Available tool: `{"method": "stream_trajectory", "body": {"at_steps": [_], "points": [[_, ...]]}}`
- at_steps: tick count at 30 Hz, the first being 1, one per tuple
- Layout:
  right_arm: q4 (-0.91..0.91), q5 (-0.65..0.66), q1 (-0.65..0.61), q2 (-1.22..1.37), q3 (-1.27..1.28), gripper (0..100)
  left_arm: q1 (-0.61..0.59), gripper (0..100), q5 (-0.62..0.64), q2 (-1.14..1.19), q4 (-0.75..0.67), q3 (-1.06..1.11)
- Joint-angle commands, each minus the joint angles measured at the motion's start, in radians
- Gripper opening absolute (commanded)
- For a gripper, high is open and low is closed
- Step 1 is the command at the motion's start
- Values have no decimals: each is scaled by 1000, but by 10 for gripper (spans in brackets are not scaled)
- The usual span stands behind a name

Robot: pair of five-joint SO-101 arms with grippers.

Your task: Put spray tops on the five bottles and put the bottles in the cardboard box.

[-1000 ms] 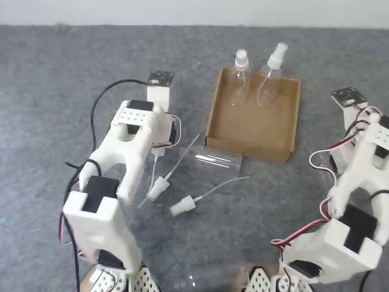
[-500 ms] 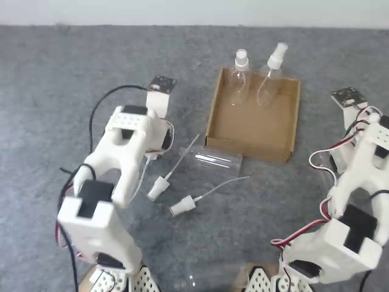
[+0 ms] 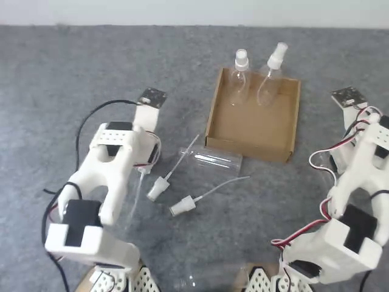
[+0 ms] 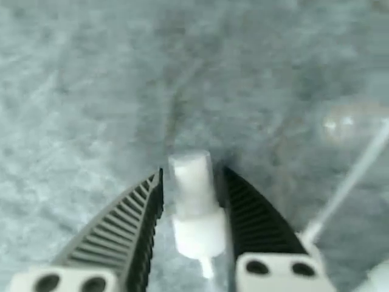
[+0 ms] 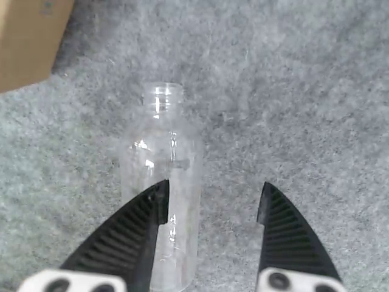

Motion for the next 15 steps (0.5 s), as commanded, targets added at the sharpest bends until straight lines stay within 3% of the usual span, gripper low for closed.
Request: {"method": "stream_trajectory", "body": {"at_steps": [1,15], "points": [[-7,15,7,-16,-2,188,-18,175,-34,-69,-14,-35],[-7,15,7,-16,-2,188,-14,137,-17,44,21,-90]]}}
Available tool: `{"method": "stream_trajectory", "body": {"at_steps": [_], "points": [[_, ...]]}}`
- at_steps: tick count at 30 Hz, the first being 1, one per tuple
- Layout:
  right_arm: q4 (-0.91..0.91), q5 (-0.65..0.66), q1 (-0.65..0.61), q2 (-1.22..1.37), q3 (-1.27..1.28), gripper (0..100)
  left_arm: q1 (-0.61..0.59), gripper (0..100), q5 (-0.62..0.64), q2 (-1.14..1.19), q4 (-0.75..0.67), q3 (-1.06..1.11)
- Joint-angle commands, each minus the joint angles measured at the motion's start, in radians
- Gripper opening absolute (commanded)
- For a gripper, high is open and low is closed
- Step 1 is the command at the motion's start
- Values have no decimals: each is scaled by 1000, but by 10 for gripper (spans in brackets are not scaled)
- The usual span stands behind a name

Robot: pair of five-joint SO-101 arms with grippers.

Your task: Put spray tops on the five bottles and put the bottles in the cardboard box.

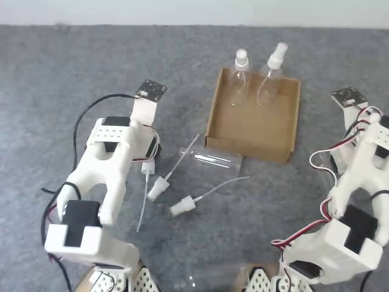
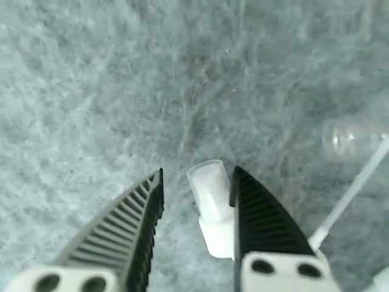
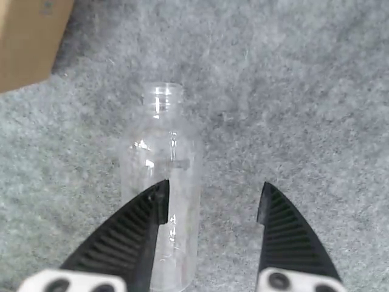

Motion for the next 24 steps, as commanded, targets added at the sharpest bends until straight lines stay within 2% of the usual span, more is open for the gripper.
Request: {"method": "stream_trajectory", "body": {"at_steps": [1,5,10,17,21,24], "points": [[-7,15,7,-16,-2,188,-2,135,21,72,-2,-39],[-7,15,10,-16,-2,188,-3,91,35,104,26,-74],[-7,15,12,-16,-2,188,-2,27,57,34,32,-73],[-7,11,5,-19,-2,188,15,23,66,-153,120,-74],[-7,8,-1,-25,-5,189,68,24,144,-304,193,-73],[10,6,-24,-25,-8,235,121,24,198,-408,247,-59]]}}
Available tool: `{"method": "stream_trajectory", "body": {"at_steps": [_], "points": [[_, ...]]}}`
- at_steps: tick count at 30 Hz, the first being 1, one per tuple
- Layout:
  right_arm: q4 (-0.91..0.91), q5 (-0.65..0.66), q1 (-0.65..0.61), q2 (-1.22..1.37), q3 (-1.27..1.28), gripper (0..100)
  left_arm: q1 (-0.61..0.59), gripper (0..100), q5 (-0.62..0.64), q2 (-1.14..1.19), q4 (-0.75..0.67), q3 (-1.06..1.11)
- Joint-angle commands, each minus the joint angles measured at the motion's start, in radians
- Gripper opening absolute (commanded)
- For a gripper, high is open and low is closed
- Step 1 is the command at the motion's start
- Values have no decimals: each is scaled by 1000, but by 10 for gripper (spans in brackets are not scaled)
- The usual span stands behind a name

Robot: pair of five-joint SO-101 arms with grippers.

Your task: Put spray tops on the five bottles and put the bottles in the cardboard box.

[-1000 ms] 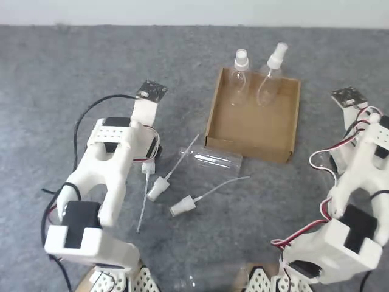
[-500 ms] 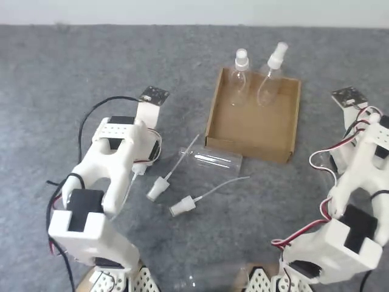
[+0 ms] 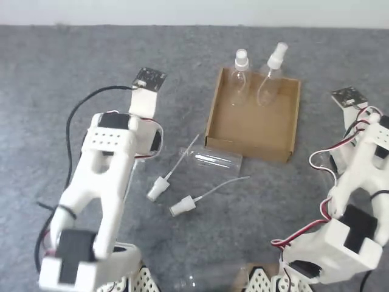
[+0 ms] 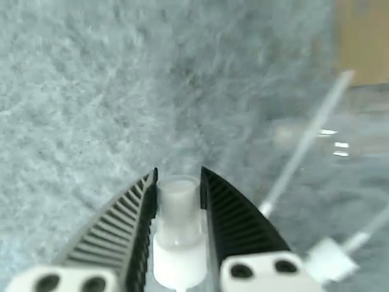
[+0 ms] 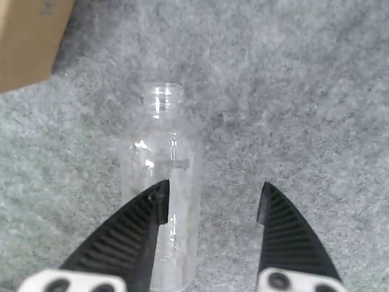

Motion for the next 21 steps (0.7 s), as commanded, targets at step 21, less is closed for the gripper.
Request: {"method": "stream_trajectory", "body": {"at_steps": [21], "points": [[-53,-37,-81,82,101,218,87,26,84,-322,-21,208]]}}
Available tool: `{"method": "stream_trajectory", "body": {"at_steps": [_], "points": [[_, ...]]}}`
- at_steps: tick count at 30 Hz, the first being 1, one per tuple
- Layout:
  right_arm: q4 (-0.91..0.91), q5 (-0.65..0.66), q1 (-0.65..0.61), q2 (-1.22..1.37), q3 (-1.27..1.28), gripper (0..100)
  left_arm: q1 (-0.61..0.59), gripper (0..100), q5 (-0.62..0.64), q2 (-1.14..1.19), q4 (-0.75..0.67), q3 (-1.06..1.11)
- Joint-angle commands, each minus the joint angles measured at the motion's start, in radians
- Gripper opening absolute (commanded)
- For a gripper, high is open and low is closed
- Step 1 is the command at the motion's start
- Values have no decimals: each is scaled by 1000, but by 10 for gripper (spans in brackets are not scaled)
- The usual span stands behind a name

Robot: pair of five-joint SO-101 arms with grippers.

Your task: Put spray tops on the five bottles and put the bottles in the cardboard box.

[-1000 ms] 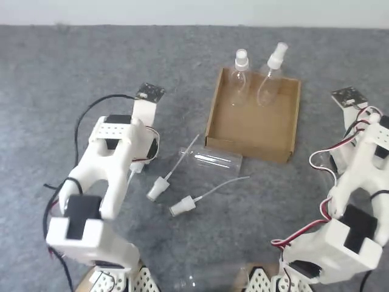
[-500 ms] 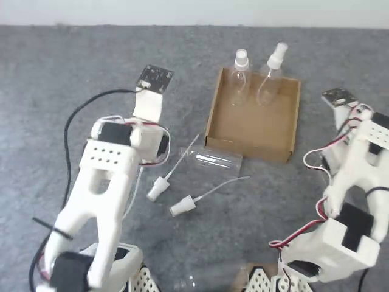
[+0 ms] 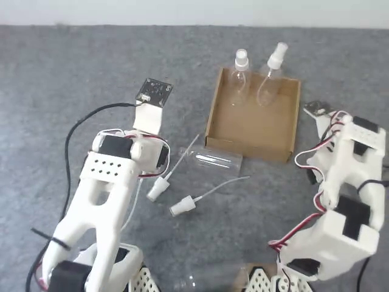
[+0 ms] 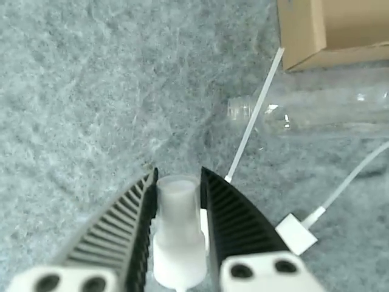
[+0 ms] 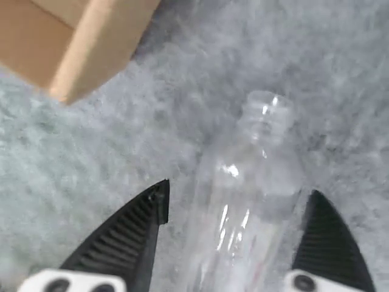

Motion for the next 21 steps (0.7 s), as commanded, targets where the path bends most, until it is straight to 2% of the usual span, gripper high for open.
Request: {"method": "stream_trajectory", "body": {"at_steps": [1,7,14,18,21], "points": [[-65,-18,42,12,-3,190,3,26,8,-52,-23,8],[-62,-12,73,-33,-21,0,5,26,25,-55,-74,45],[-10,-20,31,-263,-17,6,8,26,44,-55,-78,50],[104,-127,-74,-470,-15,6,8,26,44,-55,-78,51],[165,-218,-205,-630,3,6,5,26,44,-55,-75,51]]}}
